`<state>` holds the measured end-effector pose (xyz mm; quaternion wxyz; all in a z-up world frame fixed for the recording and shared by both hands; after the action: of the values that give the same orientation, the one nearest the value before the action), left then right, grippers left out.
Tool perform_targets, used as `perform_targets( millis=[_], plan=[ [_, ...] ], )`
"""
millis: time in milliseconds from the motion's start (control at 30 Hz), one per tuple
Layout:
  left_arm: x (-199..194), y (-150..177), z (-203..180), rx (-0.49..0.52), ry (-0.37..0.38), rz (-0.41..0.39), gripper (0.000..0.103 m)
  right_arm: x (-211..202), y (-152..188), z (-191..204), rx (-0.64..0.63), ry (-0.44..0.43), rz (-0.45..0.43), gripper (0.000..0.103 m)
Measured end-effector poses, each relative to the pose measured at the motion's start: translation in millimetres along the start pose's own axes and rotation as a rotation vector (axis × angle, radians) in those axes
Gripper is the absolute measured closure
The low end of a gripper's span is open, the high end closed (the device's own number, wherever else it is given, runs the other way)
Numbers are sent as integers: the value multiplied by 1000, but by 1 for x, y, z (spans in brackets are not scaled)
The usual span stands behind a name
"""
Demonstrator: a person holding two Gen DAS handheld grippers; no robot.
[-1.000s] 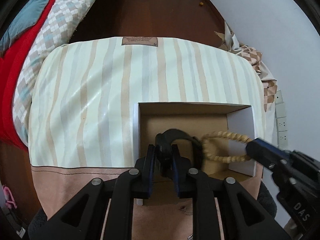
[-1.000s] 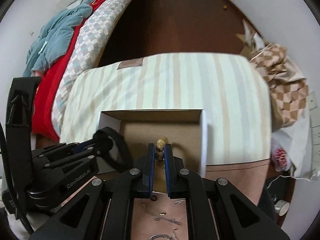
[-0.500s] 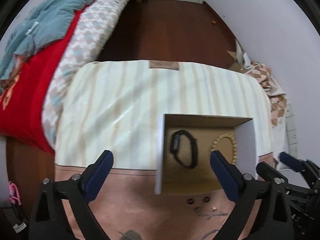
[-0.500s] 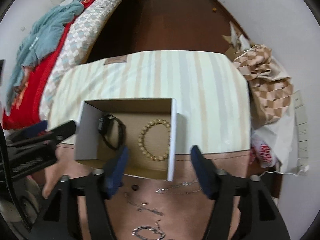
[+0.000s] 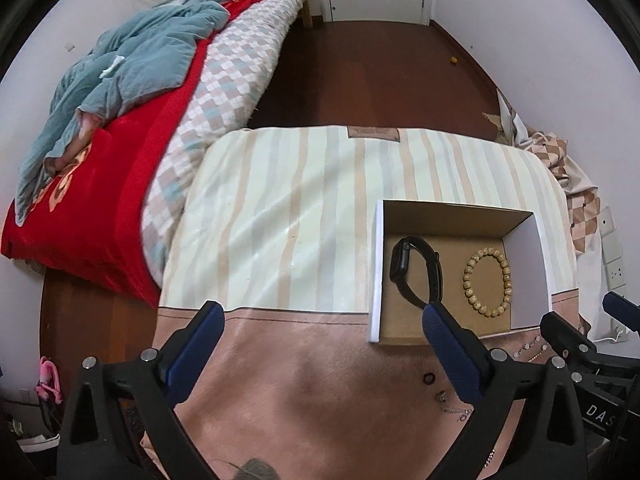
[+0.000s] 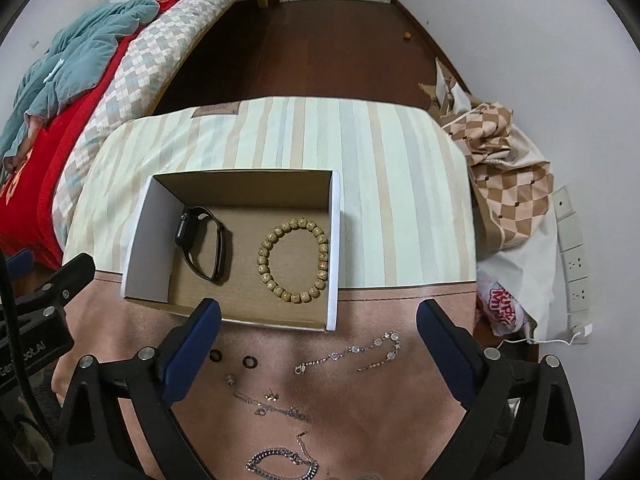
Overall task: Organize jewelry
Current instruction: 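Lift both open tools away from the box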
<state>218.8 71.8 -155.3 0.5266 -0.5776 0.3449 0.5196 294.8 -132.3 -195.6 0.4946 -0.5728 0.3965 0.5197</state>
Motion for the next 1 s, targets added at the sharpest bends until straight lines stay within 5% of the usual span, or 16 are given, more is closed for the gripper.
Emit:
perform_targets(
  millis=[733,1000],
  plan=[
    [-111,66,12,-12,11,-198,2,-130,68,6,17,28,-221,4],
    [-117,93,16,-24,12,-219,2,-145,98,3,35,11,-242,4]
  ],
)
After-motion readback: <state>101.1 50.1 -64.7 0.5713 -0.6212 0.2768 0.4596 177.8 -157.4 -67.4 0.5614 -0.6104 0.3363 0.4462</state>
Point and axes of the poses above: each gripper's, at about its wrist camera, not at the fingertips, and x roughly the way its jaws point, z to its left, y to its underside, the point moved 4 cm from there along x, roughly the way its jaws point, and after that the axes turned 9 degrees about z, right-handed, at the moved point
